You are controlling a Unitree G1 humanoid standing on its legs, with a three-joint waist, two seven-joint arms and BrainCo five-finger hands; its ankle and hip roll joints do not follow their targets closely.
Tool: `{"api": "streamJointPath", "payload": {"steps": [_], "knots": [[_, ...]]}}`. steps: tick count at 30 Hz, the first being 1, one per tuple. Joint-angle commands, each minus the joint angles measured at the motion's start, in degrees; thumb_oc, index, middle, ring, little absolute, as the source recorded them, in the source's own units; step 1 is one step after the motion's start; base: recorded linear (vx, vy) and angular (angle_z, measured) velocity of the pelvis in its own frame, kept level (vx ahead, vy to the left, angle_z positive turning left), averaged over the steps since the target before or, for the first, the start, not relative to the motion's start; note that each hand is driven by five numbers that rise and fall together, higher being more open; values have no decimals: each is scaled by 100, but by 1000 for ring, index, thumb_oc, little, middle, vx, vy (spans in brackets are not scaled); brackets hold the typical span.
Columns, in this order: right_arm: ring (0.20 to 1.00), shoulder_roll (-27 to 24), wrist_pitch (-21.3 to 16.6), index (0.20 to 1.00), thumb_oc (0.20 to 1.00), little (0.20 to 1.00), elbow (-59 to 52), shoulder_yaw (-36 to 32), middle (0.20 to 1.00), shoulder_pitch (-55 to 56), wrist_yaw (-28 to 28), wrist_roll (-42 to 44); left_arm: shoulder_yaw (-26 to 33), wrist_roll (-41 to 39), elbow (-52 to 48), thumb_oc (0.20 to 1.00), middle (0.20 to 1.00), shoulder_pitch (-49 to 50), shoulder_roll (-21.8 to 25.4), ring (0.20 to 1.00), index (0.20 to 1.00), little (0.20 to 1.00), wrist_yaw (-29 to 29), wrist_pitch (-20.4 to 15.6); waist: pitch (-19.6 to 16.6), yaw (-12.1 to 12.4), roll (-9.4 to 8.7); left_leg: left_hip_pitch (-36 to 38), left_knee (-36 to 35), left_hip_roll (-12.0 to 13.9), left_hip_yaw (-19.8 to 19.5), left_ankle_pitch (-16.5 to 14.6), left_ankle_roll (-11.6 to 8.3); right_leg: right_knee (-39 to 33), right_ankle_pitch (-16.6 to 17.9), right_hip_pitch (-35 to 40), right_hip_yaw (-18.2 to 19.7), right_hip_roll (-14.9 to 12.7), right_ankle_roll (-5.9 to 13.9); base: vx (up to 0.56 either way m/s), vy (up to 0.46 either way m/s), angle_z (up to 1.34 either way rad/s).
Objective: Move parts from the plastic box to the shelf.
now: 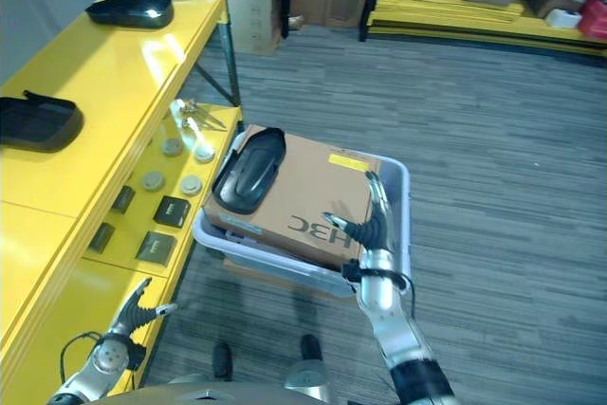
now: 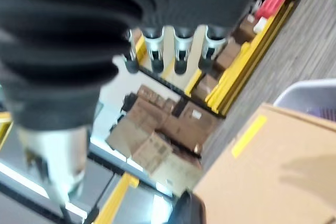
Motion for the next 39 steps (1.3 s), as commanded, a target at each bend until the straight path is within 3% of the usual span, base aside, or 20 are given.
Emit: {"api": "streamJointPath", "payload": {"steps": [1, 3, 5, 7, 11, 20, 30, 35, 36, 38, 39], "knots": [[1000, -144, 183, 1000, 1000, 1000, 445, 104, 1000, -828, -105, -14, -217, 114, 118, 1000, 1000, -419, 72, 1000, 1000, 1000, 20, -43, 81, 357, -48, -129, 53, 193, -247, -527, -43, -15, -103, -427, -203, -89, 205, -92, -26, -3], [1000, -76, 224, 1000, 1000, 1000, 883, 212, 1000, -1165, -205, 29, -243, 71, 250, 1000, 1000, -498, 29, 1000, 1000, 1000, 64, -36, 133, 402, -61, -227, 55, 191, -276, -492, -51, -22, -78, -491, -243, -95, 199, -86, -30, 3], [1000, 39, 495, 1000, 1000, 1000, 2089, 556, 1000, -2185, -506, 93, -340, -159, 707, 1000, 1000, -689, -113, 1000, 1000, 1000, 177, 12, 258, 574, -69, -494, 58, 180, -367, -383, -90, -22, -23, -682, -359, -109, 184, -88, -35, 22], [1000, 70, 551, 1000, 1000, 1000, 2280, 636, 1000, -2403, -544, 80, -362, -180, 790, 1000, 1000, -764, -141, 1000, 1000, 1000, 216, 27, 281, 600, -62, -585, 61, 181, -405, -349, -106, -22, -12, -745, -387, -105, 175, -40, -25, 31], [1000, 183, 787, 1000, 1000, 1000, 3292, 677, 1000, -3234, -1147, 80, -401, -420, 1048, 1000, 1000, -812, -241, 1000, 1000, 1000, 405, 75, 355, 774, -2, -786, 56, 171, -573, -260, -149, -22, -29, -816, -524, -89, 144, 16, -30, 32], [1000, 210, 915, 1000, 1000, 1000, 4007, 883, 1000, -3849, -1217, 174, -519, -671, 1177, 1000, 1000, -731, -420, 1000, 1000, 1000, 386, 152, 416, 963, 80, -988, 70, 116, -799, -232, -154, -22, -51, -853, -746, -137, 148, 19, -12, 18], [1000, 68, 1057, 1000, 1000, 1000, 5467, 1085, 1000, -4791, -863, 546, -601, -1203, 1188, 1000, 1000, -799, -327, 1000, 1000, 1000, 191, 120, 653, 1176, 180, -1386, 72, 92, -904, -85, -197, -22, 85, -1223, -778, -166, 152, -26, 16, 3], [1000, -140, 1155, 1000, 1000, 1000, 6148, 1095, 1000, -5096, -378, 868, -606, -1314, 1241, 1000, 1000, -751, -303, 1000, 1000, 1000, 44, 104, 729, 1326, 331, -1582, 57, 49, -1033, 0, -229, -22, 96, -1332, -863, -202, 158, -14, 12, 13], [1000, -449, 1225, 1000, 1000, 1000, 6392, 1077, 1000, -5244, -49, 1041, -618, -1253, 1302, 1000, 1000, -721, -271, 1000, 1000, 1000, -78, 136, 775, 1431, 466, -1729, 48, 2, -1128, 71, -269, -22, 115, -1419, -943, -249, 175, -44, 23, 14], [1000, -608, 1245, 1000, 1000, 1000, 6500, 1066, 1000, -5315, 94, 1124, -608, -1231, 1324, 1000, 1000, -715, -264, 1000, 1000, 1000, -115, 153, 779, 1475, 527, -1783, 40, -17, -1164, 94, -281, -22, 119, -1445, -1000, -272, 187, -24, 12, 17], [269, -707, 1245, 269, 269, 269, 6483, 1021, 269, -5348, 83, 1187, -571, -1237, 1354, 1000, 1000, -705, -251, 1000, 1000, 1000, -125, 154, 789, 1493, 568, -1809, 30, -27, -1188, 118, -292, -22, 131, -1460, -1021, -287, 196, -6, 29, 36]]}}
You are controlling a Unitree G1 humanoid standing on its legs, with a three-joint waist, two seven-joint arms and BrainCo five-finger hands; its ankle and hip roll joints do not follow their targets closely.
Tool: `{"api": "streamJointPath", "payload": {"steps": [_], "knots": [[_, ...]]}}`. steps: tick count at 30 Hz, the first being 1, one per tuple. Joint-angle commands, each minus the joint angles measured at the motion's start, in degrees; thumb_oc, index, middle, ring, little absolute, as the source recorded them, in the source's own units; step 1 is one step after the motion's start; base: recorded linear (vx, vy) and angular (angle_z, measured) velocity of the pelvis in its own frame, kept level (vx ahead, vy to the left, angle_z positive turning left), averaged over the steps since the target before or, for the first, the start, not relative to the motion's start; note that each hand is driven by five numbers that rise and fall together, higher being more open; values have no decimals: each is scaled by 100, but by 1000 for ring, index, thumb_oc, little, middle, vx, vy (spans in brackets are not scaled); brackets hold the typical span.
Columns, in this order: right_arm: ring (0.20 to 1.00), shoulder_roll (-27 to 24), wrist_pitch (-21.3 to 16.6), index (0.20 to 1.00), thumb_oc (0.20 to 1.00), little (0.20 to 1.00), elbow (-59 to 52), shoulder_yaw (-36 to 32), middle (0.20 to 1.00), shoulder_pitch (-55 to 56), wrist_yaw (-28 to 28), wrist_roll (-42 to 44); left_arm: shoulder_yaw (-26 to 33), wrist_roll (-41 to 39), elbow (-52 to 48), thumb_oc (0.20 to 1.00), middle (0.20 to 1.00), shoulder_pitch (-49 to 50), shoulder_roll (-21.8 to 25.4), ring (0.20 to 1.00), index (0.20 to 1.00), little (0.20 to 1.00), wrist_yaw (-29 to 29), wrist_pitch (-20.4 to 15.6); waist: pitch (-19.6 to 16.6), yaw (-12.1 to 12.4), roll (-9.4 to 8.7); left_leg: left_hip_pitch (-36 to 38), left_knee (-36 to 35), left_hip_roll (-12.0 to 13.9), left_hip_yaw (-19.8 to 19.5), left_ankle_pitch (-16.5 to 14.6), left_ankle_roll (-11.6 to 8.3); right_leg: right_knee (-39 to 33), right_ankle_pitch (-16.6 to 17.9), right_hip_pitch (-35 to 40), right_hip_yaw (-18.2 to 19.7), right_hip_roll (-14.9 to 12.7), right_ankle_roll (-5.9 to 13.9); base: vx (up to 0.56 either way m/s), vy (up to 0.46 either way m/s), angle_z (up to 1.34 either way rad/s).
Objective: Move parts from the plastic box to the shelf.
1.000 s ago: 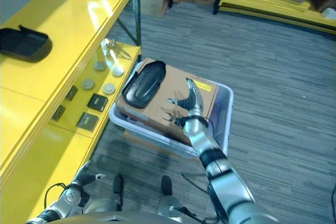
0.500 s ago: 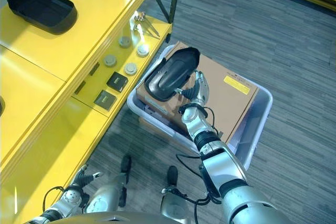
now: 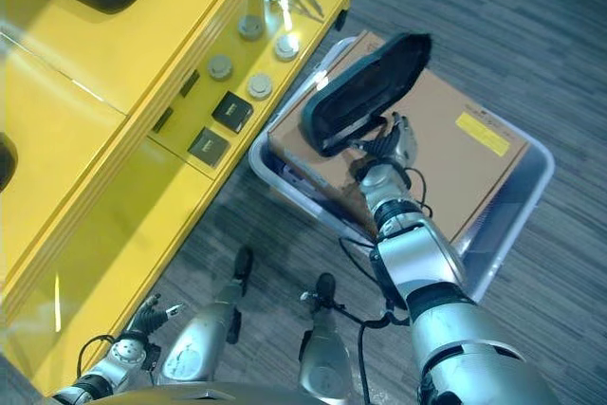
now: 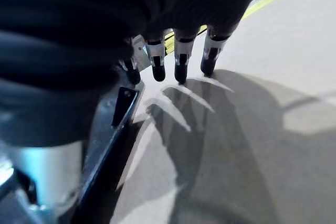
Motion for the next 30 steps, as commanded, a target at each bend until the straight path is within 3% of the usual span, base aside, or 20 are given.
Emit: {"api": "streamJointPath", "payload": {"steps": [1, 12, 26, 28, 29, 30], "knots": [[200, -444, 99, 200, 200, 200, 284, 241, 200, -240, 349, 286, -143, -55, 326, 1000, 1000, -48, 71, 1000, 1000, 1000, -110, 47, -205, 252, 43, -75, -19, -76, -180, -462, -169, 10, 26, -337, 78, -407, 312, -6, 29, 33], [200, -394, -36, 200, 200, 200, 70, 128, 200, -77, 315, 527, -191, 46, 398, 1000, 1000, -113, -9, 1000, 1000, 1000, -146, 107, -298, 135, 7, -16, 15, -92, -237, -503, -159, 10, -39, -193, 11, -446, 325, 2, 4, 4], [200, -917, -107, 200, 200, 200, -322, 303, 200, 150, 149, -29, -127, 27, 388, 1000, 1000, -164, 69, 1000, 1000, 1000, -238, 66, -409, -152, -244, 258, 63, 17, -89, -646, -130, 10, -107, 17, 92, -372, 265, -12, -10, -2], [834, -813, -263, 834, 834, 834, -871, 270, 834, 143, -98, -2, -133, 32, 408, 1000, 1000, -154, 48, 1000, 1000, 1000, -228, 65, -418, -192, -281, 294, 75, 50, -14, -668, -113, 10, -103, -6, 159, -346, 258, -13, -7, -20], [1000, -809, -301, 1000, 1000, 1000, -1011, 307, 1000, 166, -109, -59, -127, 33, 394, 1000, 1000, -150, 42, 1000, 1000, 1000, -221, 64, -416, -192, -293, 301, 81, 58, 3, -672, -110, 10, -102, -12, 177, -336, 257, -5, -7, -24], [1000, -795, -351, 1000, 1000, 1000, -1143, 378, 1000, 151, -82, -125, -140, 35, 364, 1000, 1000, -146, 39, 1000, 1000, 1000, -216, 52, -411, -187, -301, 305, 83, 61, 13, -672, -106, 10, -100, -20, 194, -326, 255, -3, -11, -20]]}}
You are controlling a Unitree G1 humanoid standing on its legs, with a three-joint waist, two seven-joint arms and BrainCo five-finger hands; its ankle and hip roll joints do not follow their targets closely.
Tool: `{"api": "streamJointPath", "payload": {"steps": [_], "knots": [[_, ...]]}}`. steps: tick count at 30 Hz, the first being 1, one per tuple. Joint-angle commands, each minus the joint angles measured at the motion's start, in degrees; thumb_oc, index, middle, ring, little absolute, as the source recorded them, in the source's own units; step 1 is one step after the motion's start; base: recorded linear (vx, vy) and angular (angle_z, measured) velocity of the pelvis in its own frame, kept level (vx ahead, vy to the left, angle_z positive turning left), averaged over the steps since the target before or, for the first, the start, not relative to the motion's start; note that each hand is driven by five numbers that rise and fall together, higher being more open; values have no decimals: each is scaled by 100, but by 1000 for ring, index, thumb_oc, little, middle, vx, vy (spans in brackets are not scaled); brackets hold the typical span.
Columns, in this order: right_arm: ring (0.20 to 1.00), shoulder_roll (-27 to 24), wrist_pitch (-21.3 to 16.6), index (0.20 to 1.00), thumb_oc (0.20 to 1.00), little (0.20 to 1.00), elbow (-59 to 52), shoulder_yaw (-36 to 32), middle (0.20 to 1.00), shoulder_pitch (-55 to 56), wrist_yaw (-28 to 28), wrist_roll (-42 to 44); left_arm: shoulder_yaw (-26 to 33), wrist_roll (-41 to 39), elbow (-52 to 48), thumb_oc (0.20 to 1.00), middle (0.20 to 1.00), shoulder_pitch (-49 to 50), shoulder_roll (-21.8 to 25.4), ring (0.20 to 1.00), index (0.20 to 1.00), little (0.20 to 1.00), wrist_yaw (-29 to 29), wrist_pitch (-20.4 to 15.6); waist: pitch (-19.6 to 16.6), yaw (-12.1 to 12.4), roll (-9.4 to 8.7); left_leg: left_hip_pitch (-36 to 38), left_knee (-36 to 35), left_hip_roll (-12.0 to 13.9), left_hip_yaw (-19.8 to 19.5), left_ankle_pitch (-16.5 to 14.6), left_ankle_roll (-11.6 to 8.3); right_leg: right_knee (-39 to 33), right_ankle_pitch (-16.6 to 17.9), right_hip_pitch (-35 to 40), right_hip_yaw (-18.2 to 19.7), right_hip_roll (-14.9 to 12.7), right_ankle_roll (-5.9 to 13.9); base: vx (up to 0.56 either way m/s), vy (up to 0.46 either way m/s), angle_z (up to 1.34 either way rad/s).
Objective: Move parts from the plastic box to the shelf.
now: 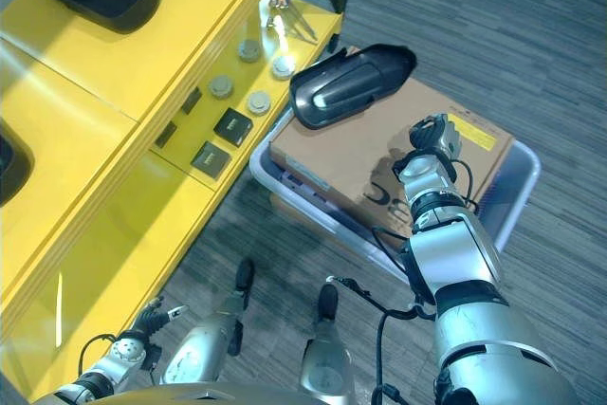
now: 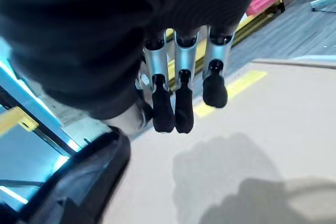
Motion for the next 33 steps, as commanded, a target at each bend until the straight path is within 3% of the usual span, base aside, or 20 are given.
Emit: {"api": "streamJointPath", "payload": {"steps": [1, 6, 10, 16, 20, 27, 33], "knots": [[1000, -203, -456, 1000, 1000, 1000, -348, 485, 1000, -59, -217, -293, -169, 34, 264, 1000, 1000, -79, 59, 1000, 1000, 1000, 9, -49, -118, 230, -191, 104, 82, 62, -14, -694, -64, 1, -139, -204, 157, -311, 243, -9, -10, -14], [1000, -306, -533, 1000, 1000, 1000, -203, 1059, 1000, -531, 107, -585, -265, 35, 187, 1000, 1000, -131, 130, 1000, 1000, 1000, -58, -101, -90, 337, -203, 35, 70, 57, -47, -648, -88, 1, -116, -262, 117, -320, 252, -3, -10, -2], [1000, -412, -551, 1000, 1000, 1000, 129, 1530, 1000, -1036, 693, -412, -335, -104, 233, 1000, 1000, -254, 191, 1000, 1000, 1000, -103, -143, -38, 491, -190, -107, 37, 42, -199, -542, -149, 1, -88, -307, -7, -322, 249, 15, -24, 12], [1000, -418, -526, 1000, 1000, 1000, 351, 1509, 1000, -913, 911, -292, -324, 2, 404, 1000, 1000, -257, 152, 1000, 1000, 1000, -150, -86, -17, 603, -207, -141, 20, 25, -332, -514, -165, 1, -136, -248, -131, -312, 253, 42, -18, 24], [1000, -411, -555, 1000, 1000, 1000, 350, 1616, 1000, -665, 1550, -121, -300, 95, 404, 1000, 1000, -254, 178, 1000, 1000, 1000, -261, -66, -12, 636, -245, -148, 26, 28, -397, -517, -171, 1, -174, -200, -192, -306, 249, 27, -25, 7], [1000, -585, -619, 1000, 1000, 1000, 6, 1976, 1000, -236, 2054, -428, -246, 106, 344, 1000, 1000, -248, 204, 1000, 1000, 1000, -430, -47, 7, 558, -319, -109, 34, 36, -399, -538, -162, 1, -176, -156, -210, -305, 248, 9, -10, 7], [1000, -769, -721, 1000, 1000, 1000, -793, 2249, 1000, 420, 2335, -752, 23, 45, 454, 1000, 1000, -221, 170, 1000, 1000, 1000, -470, 4, 65, 290, -497, -10, 41, 110, -237, -593, -157, 13, -180, -177, -56, -253, 226, -2, -9, -12]]}}
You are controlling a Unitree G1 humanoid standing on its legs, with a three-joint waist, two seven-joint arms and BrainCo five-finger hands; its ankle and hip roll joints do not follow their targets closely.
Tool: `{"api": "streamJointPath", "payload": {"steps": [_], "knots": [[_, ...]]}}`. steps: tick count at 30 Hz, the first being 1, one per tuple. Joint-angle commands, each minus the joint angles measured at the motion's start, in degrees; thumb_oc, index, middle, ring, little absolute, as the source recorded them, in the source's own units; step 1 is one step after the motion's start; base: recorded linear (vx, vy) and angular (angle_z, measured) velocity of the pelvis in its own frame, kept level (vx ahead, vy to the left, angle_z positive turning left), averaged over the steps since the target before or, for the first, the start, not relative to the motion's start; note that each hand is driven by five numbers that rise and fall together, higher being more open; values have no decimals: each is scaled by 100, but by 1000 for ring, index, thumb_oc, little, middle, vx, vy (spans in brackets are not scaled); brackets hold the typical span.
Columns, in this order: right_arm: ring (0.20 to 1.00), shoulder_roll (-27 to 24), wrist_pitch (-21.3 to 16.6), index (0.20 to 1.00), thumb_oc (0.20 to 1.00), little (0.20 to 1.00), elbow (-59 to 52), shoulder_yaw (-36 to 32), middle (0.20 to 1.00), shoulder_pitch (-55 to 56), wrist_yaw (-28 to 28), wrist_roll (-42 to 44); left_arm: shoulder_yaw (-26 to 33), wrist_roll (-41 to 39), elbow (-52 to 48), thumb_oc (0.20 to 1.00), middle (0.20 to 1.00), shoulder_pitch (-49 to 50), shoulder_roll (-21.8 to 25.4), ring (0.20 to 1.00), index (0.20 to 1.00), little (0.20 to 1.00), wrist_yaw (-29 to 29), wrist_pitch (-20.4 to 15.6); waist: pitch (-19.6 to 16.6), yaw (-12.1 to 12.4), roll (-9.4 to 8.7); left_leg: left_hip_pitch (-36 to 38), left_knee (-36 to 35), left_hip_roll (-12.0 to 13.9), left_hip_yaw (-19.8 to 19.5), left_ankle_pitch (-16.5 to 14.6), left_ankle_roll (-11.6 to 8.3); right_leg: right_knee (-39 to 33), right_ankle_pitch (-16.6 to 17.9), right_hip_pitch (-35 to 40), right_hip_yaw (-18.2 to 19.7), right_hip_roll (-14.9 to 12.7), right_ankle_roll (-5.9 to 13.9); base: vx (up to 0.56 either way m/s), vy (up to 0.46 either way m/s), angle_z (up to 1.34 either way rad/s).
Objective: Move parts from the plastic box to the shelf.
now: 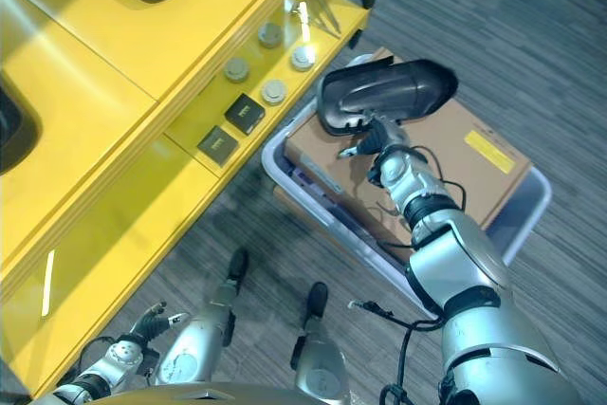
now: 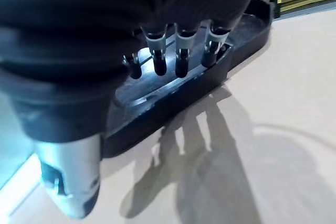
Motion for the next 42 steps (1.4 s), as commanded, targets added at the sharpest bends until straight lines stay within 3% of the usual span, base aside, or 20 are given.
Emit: {"api": "streamJointPath", "payload": {"steps": [1, 11, 15, 21, 25, 28, 29, 30, 37, 42], "knots": [[1000, -542, -44, 1000, 1000, 1000, 126, 422, 1000, 40, 261, -252, 1, 6, 318, 1000, 1000, -175, 35, 1000, 1000, 1000, -101, 10, 35, 26, -130, 325, 40, 97, 92, -696, -87, 4, -156, -44, 292, -328, 221, -13, -14, -24], [1000, -997, -19, 1000, 1000, 1000, -85, 412, 1000, 107, 459, -266, 149, -51, 299, 1000, 1000, 8, 94, 1000, 1000, 1000, -218, 5, 17, -156, -172, 405, 25, 159, 248, -718, -80, 8, -145, -101, 428, -286, 207, -4, -6, -13], [1000, -967, 64, 1000, 1000, 1000, 140, 125, 1000, -15, 64, -315, 179, -69, 358, 1000, 1000, 42, 73, 1000, 1000, 1000, -183, 26, 0, -196, -167, 423, 16, 174, 292, -719, -74, -3, -138, -112, 493, -261, 205, -2, -8, -13], [1000, -1206, 5, 1000, 1000, 1000, -770, -104, 1000, -43, -235, -264, 259, -80, 268, 1000, 1000, 40, 71, 1000, 1000, 1000, -114, 27, -2, -243, -175, 430, 3, 195, 317, -717, -82, -7, -141, -121, 519, -247, 205, -1, -6, -3], [1000, -1441, -240, 1000, 1000, 1000, -1707, -635, 1000, 447, -454, 175, 314, -37, 194, 1000, 1000, 117, 64, 1000, 1000, 1000, -115, 20, -14, -282, -154, 462, -1, 196, 324, -734, -82, -6, -166, -74, 479, -254, 214, 4, -2, 3], [1000, -1143, -324, 1000, 1000, 1000, -2265, -1644, 1000, 1064, -1143, 297, 375, 74, 216, 1000, 1000, 129, 27, 1000, 1000, 1000, -50, 31, -27, -322, -78, 479, 3, 197, 321, -769, -61, 1, -194, -50, 477, -263, 216, 5, 1, 2], [1000, -858, -18, 1000, 1000, 1000, -2322, -2164, 1000, 1327, -1916, -530, 430, 194, 209, 1000, 1000, 49, 27, 1000, 1000, 1000, 67, 26, -29, -301, -20, 485, 11, 188, 317, -797, -45, 5, -212, -51, 481, -264, 218, 0, 0, 0], [1000, -635, 239, 1000, 1000, 1000, -2175, -2464, 1000, 1338, -2400, -793, 430, 212, 200, 1000, 1000, -15, -1, 1000, 1000, 1000, 205, 22, -36, -274, 18, 465, 16, 176, 315, -807, -39, 7, -215, -58, 471, -277, 213, 2, 7, -3], [1000, 128, 469, 1000, 1000, 1000, -1877, -3144, 1000, 1468, -3230, -419, 375, 155, 101, 1000, 1000, -92, -101, 1000, 1000, 1000, 511, 57, 3, -254, 116, 428, 17, 155, 262, -806, -37, 16, -233, -65, 424, -295, 201, -1, 3, -2], [1000, 179, 563, 1000, 1000, 1000, -1539, -3133, 1000, 1398, -3603, -543, 239, 207, 64, 1000, 1000, -82, -159, 1000, 1000, 1000, 571, 41, 26, -220, 174, 399, 23, 138, 248, -801, -38, 17, -232, -73, 403, -315, 208, 0, 8, 6]]}}
